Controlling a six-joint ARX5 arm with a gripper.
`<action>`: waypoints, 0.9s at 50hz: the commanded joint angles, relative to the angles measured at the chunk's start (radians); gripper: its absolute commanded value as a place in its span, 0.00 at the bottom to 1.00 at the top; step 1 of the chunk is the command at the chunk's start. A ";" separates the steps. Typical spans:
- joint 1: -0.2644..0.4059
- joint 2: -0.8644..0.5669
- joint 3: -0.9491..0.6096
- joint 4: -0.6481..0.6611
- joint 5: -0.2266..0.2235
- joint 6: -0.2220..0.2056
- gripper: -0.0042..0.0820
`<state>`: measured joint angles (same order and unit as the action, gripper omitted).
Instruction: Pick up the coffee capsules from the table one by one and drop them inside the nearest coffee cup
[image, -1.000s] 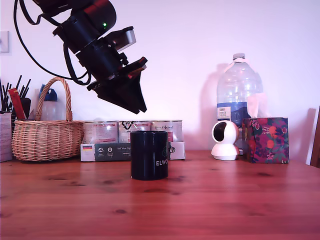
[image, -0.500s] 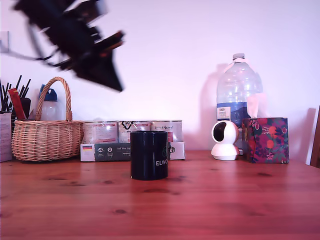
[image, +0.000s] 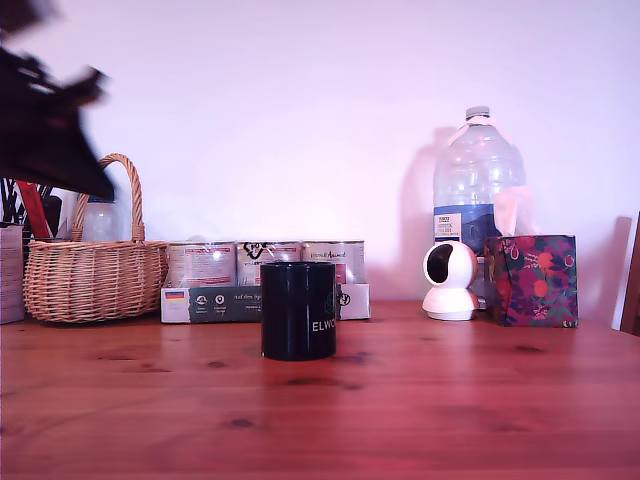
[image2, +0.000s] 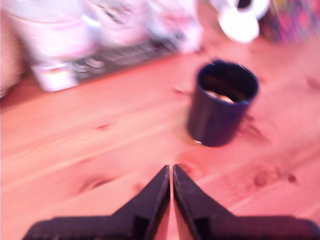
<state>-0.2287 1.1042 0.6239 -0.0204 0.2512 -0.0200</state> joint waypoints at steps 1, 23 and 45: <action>0.021 -0.047 -0.065 0.021 -0.002 -0.008 0.03; 0.140 -0.463 -0.323 0.026 -0.012 -0.092 0.03; 0.138 -0.837 -0.389 -0.134 -0.105 -0.141 0.03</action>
<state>-0.0891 0.2886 0.2581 -0.1505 0.1474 -0.1516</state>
